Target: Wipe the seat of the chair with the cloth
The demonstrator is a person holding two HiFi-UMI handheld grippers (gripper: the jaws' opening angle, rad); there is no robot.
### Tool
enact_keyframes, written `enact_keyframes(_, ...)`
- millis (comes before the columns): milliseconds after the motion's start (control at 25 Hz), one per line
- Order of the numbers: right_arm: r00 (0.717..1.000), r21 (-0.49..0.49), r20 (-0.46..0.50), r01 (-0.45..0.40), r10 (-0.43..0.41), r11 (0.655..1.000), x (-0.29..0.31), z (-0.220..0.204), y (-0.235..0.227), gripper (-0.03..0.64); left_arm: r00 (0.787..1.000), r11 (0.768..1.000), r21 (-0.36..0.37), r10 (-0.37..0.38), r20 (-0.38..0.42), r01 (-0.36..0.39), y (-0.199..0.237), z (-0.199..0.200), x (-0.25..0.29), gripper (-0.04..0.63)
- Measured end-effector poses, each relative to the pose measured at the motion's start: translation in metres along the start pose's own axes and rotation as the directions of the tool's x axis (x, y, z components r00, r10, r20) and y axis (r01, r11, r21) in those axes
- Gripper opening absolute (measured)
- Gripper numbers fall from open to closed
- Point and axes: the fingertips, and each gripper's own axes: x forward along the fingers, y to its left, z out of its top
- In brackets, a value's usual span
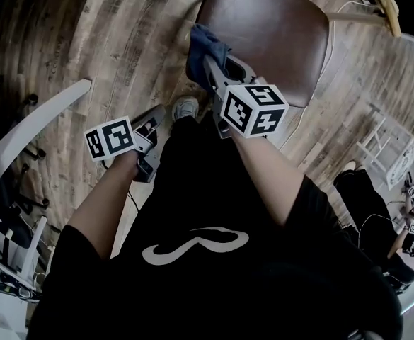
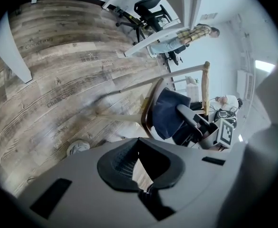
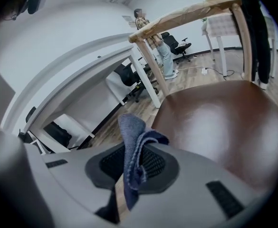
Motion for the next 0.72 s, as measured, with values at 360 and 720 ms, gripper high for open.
enact_keyframes(360, 0.995, -0.109, -0.092, 0.039, -0.049, 0.993, 0.022, -0.032, -0.006, 0.055, 1.0, 0.999, -0.034, 0.013, 0.02, -0.013, 0.02, -0.002, -0.01, 0.012)
enact_keyframes(720, 0.986, -0.181, -0.137, 0.067, -0.093, 0.981, 0.026, -0.042, -0.021, 0.055, 1.0, 0.999, -0.034, 0.012, 0.02, -0.011, 0.016, -0.005, -0.006, 0.012)
